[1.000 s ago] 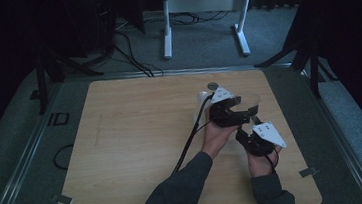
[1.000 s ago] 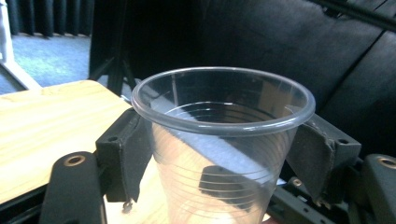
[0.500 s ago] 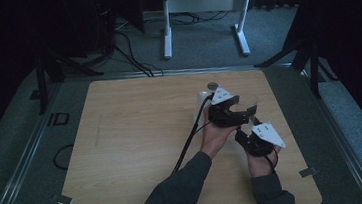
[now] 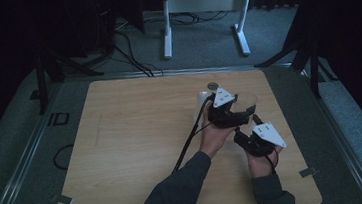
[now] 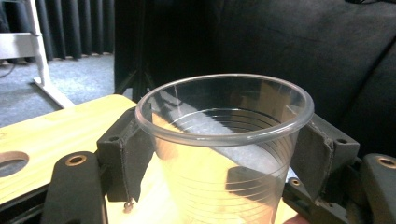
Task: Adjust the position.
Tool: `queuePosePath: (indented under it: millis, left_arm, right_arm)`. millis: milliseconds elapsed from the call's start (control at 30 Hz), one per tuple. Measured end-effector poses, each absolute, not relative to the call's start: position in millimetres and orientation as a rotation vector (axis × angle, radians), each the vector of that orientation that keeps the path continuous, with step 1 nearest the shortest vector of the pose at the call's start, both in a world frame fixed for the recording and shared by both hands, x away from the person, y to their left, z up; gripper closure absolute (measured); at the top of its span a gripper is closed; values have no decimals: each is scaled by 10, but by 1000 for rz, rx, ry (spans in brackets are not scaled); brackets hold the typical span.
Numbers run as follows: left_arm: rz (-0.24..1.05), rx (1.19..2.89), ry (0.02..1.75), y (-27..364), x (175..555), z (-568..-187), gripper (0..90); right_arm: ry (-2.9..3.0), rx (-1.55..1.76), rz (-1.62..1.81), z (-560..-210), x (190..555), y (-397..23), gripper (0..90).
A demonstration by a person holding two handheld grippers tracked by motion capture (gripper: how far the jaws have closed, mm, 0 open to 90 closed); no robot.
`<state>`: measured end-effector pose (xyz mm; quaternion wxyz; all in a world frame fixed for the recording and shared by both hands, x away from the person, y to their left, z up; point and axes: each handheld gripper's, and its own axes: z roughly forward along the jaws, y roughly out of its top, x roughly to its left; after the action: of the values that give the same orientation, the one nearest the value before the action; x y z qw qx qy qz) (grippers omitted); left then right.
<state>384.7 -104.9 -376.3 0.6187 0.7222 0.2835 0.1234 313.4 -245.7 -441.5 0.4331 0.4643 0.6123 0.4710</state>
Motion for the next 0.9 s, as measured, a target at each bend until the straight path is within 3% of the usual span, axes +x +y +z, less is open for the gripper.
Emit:
queuePosePath:
  millis: [900]
  left_arm:
    - [405, 1693, 646, -1002, 3820, -3782, 275]
  right_arm:
    - [1541, 1134, 1182, -4421, 3056, -2490, 246]
